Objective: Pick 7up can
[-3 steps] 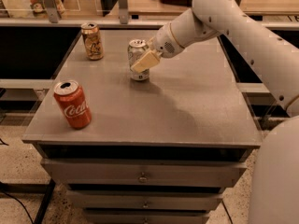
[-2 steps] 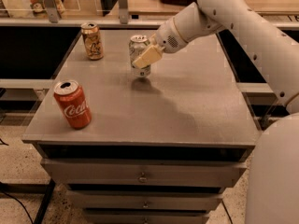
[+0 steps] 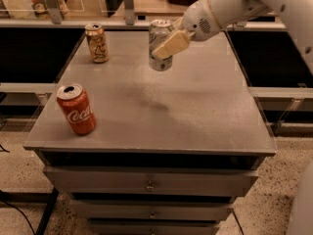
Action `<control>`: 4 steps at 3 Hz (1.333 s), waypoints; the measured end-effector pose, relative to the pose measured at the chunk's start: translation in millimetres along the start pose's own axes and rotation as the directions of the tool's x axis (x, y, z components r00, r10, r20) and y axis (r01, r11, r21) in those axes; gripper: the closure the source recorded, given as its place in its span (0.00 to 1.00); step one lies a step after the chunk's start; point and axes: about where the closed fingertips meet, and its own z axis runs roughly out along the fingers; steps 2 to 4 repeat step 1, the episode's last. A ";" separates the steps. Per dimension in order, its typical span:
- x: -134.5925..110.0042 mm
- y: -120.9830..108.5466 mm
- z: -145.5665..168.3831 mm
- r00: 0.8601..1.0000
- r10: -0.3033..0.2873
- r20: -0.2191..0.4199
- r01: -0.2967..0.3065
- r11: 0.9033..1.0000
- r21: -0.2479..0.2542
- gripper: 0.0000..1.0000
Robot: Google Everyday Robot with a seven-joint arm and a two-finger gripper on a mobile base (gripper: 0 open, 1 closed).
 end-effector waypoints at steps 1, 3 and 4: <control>-1.0 1.7 -3.8 1.000 -0.001 0.002 0.001 1.000 0.002 1.00; -1.0 1.7 -3.8 1.000 -0.001 0.002 0.001 1.000 0.002 1.00; -1.0 1.7 -3.8 1.000 -0.001 0.002 0.001 1.000 0.002 1.00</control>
Offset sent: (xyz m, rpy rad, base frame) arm 0.0000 0.0000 0.0000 0.0000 0.0000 0.0000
